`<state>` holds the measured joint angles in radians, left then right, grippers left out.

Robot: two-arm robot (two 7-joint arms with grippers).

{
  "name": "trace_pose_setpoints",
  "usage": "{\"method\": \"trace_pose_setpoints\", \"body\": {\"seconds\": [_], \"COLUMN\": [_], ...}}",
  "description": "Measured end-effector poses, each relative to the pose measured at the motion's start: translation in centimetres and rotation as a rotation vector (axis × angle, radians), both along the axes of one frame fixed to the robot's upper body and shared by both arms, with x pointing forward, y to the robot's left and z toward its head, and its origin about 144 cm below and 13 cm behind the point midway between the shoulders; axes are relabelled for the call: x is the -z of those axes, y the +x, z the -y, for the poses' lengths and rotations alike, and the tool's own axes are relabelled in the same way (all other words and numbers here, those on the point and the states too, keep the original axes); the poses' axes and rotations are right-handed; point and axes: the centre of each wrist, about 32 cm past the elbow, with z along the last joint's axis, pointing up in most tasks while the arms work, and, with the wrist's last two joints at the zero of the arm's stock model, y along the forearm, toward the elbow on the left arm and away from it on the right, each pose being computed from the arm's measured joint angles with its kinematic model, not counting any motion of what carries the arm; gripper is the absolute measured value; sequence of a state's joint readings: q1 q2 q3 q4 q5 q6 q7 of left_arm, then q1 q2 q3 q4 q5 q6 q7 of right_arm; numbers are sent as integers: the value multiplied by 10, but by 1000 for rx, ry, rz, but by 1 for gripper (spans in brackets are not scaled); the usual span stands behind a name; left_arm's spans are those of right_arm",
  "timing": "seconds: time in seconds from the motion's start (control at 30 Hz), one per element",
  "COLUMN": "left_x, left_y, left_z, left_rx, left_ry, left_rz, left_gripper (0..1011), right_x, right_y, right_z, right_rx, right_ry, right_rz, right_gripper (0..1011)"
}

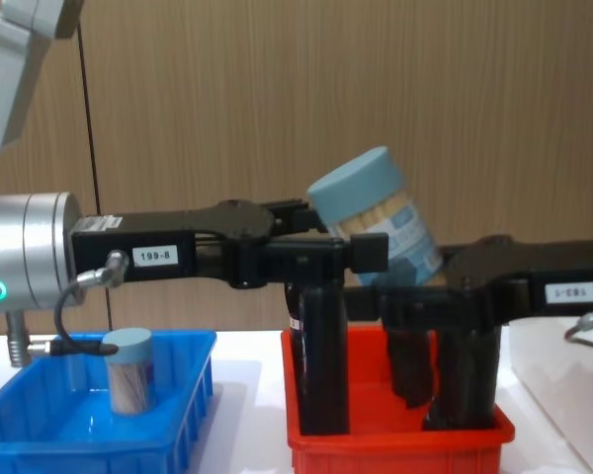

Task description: Pick the cotton swabs from the blue box and place them into the white box.

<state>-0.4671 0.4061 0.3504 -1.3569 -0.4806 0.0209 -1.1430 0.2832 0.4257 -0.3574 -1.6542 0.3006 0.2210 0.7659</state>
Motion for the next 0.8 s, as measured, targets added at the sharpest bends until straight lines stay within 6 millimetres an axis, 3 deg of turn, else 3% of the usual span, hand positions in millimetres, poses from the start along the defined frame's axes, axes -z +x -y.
{"method": "trace_pose_setpoints", "body": {"seconds": [0.8], "left_x": [0], "left_y": [0], "left_z": [0], "left_rx": [0], "left_ry": [0], "left_rz": [0], "left_gripper": [1004], "right_x": [-2], "right_y": [-9], "right_z": [46], "right_rx": [161], "right_ry": [84], "right_rz": [22], "right_gripper": [642]}}
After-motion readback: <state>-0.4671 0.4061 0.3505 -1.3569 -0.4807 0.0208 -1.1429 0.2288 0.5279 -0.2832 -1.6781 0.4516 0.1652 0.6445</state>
